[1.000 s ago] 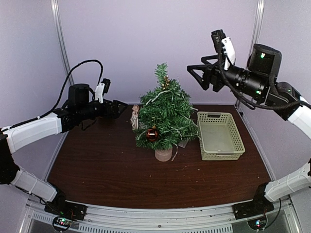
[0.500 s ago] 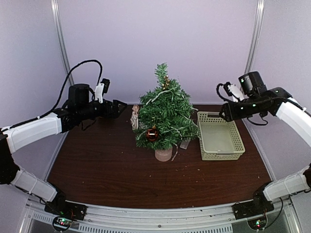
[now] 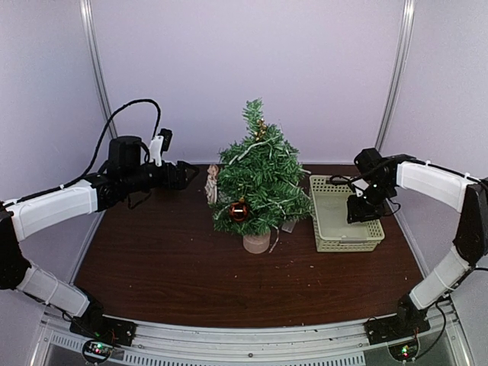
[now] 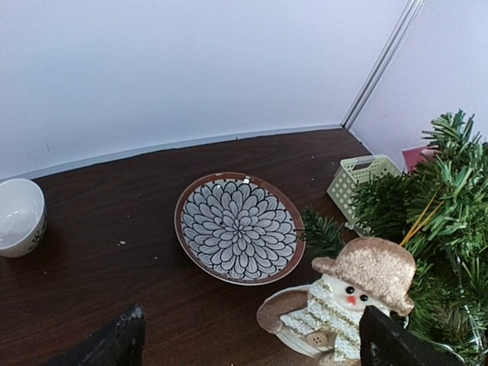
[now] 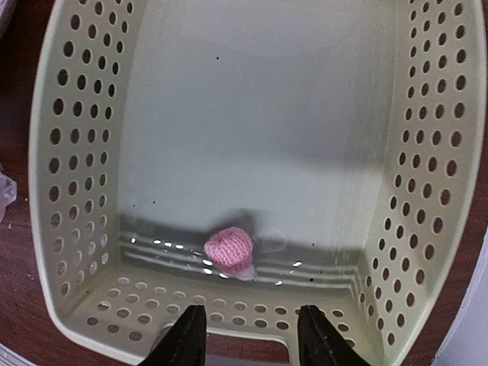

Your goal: Decorate the small christmas tree

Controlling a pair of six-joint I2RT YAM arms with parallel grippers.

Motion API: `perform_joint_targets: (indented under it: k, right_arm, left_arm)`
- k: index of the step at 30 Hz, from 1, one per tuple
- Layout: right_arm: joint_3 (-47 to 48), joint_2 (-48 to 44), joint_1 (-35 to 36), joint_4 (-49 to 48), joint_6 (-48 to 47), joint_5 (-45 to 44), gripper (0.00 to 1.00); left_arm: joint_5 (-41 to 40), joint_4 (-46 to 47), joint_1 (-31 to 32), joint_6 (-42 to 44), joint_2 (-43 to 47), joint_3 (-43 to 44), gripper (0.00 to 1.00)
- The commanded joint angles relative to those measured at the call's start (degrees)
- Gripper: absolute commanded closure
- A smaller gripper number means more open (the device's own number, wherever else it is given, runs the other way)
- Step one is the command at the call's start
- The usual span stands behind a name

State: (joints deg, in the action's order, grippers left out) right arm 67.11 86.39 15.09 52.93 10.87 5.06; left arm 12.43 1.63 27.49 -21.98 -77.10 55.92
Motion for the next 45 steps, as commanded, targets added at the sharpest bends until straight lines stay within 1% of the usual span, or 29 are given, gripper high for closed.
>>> perform_joint_targets:
  k: [1,7,16,18,19,22,25,26,35,40,42,45]
  right_arm:
    - [-0.3,4.4,-0.4,-3.0,0.4,1.1,0.55]
    - [-0.2,10.2,-0.6,-4.3,-0.7,2.6,0.6]
    - [-2.4,15.6,-0.8,-7.4,-1.3,4.3,0.71]
    - [-2.6,16.1,-0.8,-7.9,-1.1,4.8,0.72]
    - [-2.6,16.3,-0.8,-8.2,-0.9,5.0,0.73]
    - [-2.2,16.6,-0.8,-8.4,-0.8,5.3,0.83]
    - [-1.7,15.6,-0.8,-8.2,-0.9,5.7,0.96]
    - [-1.6,14.7,-0.8,-8.2,-0.8,5.9,0.99]
    - [-0.5,5.1,-1.2,-8.3,-0.5,6.4,1.0]
    - [0.9,3.1,-1.4,-7.8,-0.8,7.0,1.0]
    - [1.4,1.7,-1.4,-7.6,-0.9,8.1,1.0]
    - [2.2,-2.7,-1.4,-7.0,0.6,11.1,1.0]
  left_arm:
    - [0.3,3.0,0.4,-1.0,1.4,-0.7,0.03]
    - [0.4,3.3,0.3,-1.1,1.3,-0.8,0.02]
    - [-1.3,4.0,0.3,-0.8,2.9,-1.7,0.02]
    - [-1.3,3.9,0.3,-0.6,3.2,-1.7,0.02]
    - [-1.3,3.9,0.3,-0.5,3.2,-1.8,0.03]
    - [-1.2,3.8,0.3,-0.4,3.5,-1.7,0.02]
    - [-1.2,3.8,0.4,0.2,3.9,-1.7,0.03]
    - [-1.3,3.7,0.4,0.4,4.3,-1.6,0.02]
    - [-2.1,4.0,1.2,3.8,7.3,-2.2,0.02]
    - [-2.7,4.0,2.6,6.8,8.8,-2.6,0.02]
    - [-2.9,4.7,3.6,8.7,10.0,-3.1,0.02]
    - [-4.4,7.6,6.7,14.7,12.8,-5.5,0.03]
